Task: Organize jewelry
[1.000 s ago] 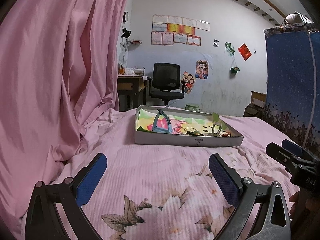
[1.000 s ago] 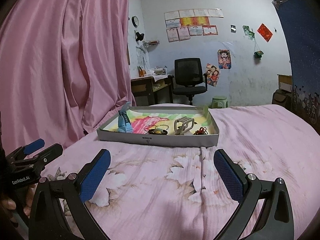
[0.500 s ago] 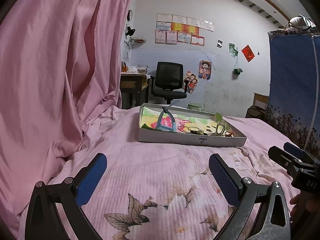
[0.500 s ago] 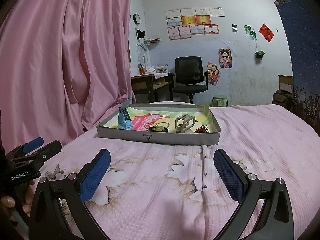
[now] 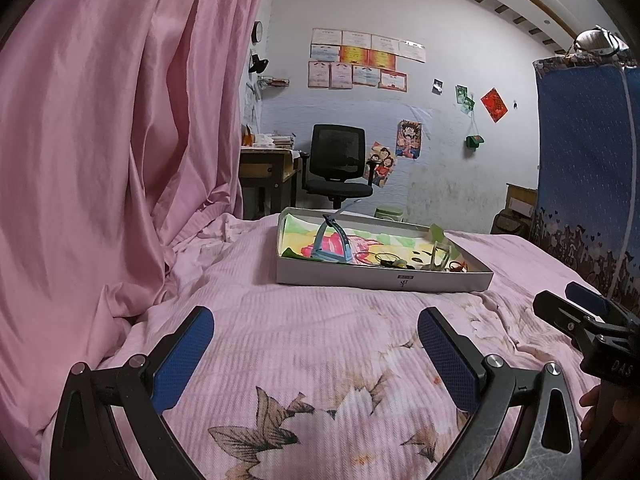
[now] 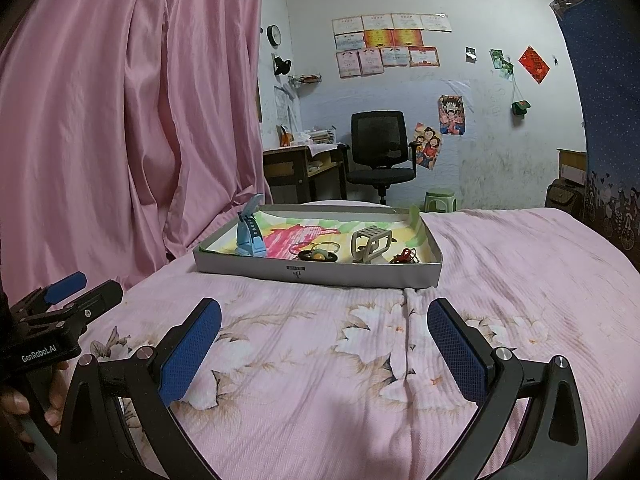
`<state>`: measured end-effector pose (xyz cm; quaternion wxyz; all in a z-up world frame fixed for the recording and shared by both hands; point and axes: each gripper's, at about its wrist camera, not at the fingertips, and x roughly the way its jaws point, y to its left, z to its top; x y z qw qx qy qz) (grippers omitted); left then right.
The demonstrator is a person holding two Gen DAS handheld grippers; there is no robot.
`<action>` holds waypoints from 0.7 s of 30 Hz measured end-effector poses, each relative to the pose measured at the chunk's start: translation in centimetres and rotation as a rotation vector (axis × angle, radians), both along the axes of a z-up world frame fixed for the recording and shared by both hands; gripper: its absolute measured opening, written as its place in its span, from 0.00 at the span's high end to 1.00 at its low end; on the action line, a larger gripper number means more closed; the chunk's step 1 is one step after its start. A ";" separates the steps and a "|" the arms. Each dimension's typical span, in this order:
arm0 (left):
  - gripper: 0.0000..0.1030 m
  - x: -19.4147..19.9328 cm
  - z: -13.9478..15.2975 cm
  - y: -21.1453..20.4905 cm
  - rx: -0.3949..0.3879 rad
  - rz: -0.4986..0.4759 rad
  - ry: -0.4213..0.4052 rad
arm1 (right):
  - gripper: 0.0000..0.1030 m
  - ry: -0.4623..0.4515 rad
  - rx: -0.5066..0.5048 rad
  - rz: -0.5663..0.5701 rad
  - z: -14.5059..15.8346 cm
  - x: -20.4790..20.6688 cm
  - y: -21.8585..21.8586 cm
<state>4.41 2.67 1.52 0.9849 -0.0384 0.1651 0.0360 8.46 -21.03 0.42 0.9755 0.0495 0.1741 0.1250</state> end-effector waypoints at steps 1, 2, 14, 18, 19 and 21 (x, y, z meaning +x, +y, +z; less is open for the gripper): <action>0.00 0.0 0.0 -0.1 -0.001 0.000 -0.001 | 0.01 0.000 0.000 0.000 -0.1 0.0 0.0; 0.00 0.0 0.0 -0.1 -0.001 0.000 -0.001 | 0.01 0.000 0.000 0.000 -0.1 0.0 0.1; 0.00 0.0 0.0 -0.1 0.002 0.000 -0.001 | 0.01 0.002 0.000 0.001 -0.1 0.0 0.1; 0.00 0.0 0.0 -0.1 0.001 0.000 -0.001 | 0.01 0.002 -0.001 0.000 -0.1 0.0 0.1; 0.00 0.0 0.0 -0.1 0.001 0.000 -0.001 | 0.01 0.002 -0.001 0.001 -0.1 -0.1 0.1; 0.00 0.0 -0.1 -0.1 0.002 0.000 -0.001 | 0.01 0.002 -0.001 0.001 0.0 0.0 0.1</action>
